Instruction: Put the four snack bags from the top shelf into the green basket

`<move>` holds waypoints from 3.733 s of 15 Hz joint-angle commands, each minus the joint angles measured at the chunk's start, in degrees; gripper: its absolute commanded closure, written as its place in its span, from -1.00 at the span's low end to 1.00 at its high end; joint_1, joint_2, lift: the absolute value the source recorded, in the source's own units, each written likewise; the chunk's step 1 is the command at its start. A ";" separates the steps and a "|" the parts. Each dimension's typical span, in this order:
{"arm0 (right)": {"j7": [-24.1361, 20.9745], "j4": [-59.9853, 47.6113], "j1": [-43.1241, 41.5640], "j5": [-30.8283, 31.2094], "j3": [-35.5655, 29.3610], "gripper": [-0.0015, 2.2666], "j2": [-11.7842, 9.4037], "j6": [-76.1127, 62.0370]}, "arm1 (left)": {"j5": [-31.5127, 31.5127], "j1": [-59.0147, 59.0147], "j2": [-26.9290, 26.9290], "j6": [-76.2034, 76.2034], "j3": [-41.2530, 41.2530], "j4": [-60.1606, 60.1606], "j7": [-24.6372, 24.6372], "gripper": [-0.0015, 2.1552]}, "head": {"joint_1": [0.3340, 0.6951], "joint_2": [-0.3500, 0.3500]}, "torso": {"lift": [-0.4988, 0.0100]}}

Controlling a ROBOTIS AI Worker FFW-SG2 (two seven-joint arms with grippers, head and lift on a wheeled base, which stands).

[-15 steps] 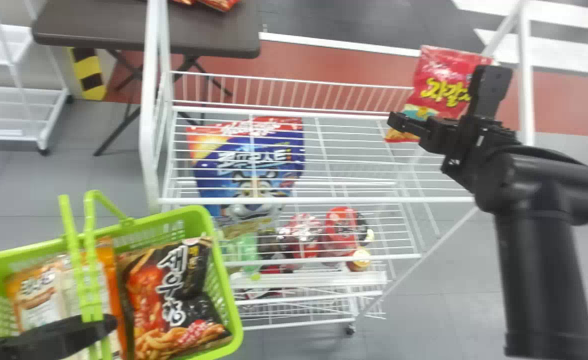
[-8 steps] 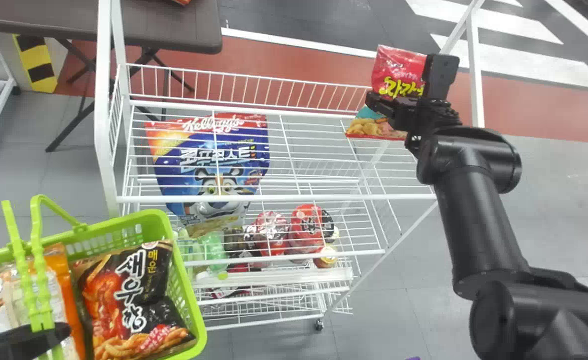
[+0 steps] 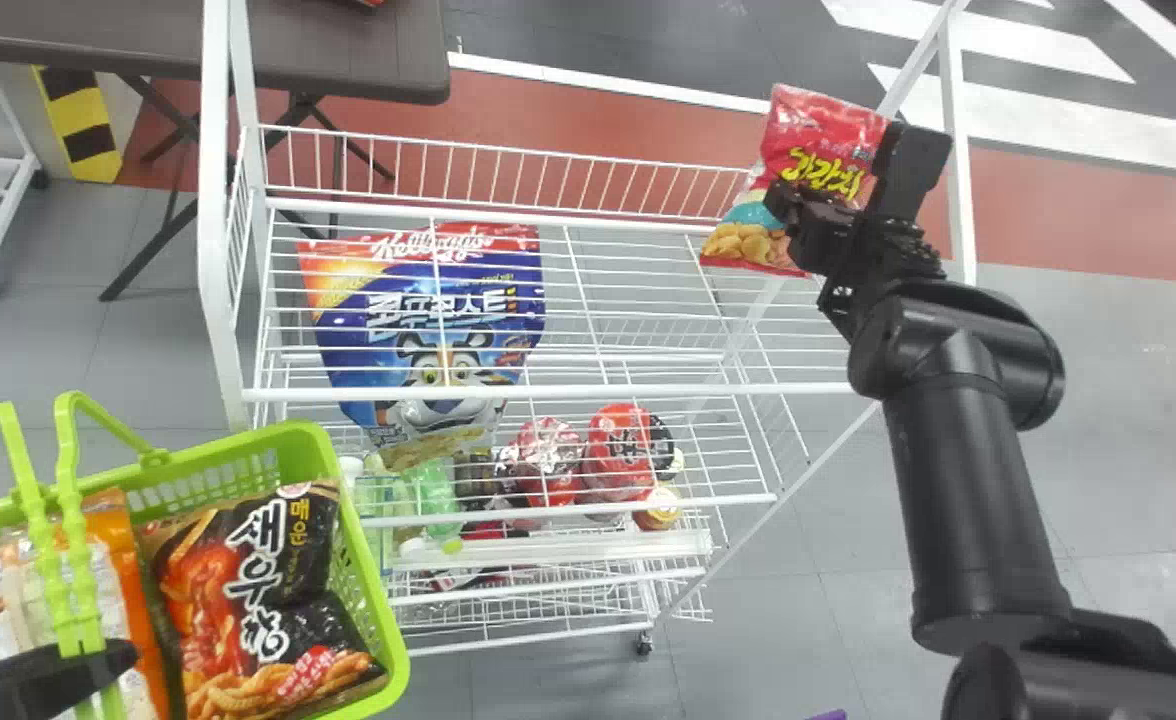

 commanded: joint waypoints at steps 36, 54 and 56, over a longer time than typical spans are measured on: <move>6.09 -51.63 21.14 -30.54 20.69 -0.96 4.49 40.60 | 0.11 -2.46 -0.58 2.57 -0.01 -1.69 -0.66 0.99 | 1.00 1.00 | 0.95; 1.43 -28.25 35.12 -1.27 18.14 -0.96 3.00 -18.46 | 0.29 4.13 -0.31 2.40 0.79 -8.29 -0.66 0.99 | 1.00 -0.09 | 0.95; 1.43 -28.34 35.73 -1.27 17.87 -0.96 3.18 -18.46 | 0.29 4.48 -0.31 2.40 0.79 -8.73 -0.66 0.99 | 1.00 -0.09 | 0.95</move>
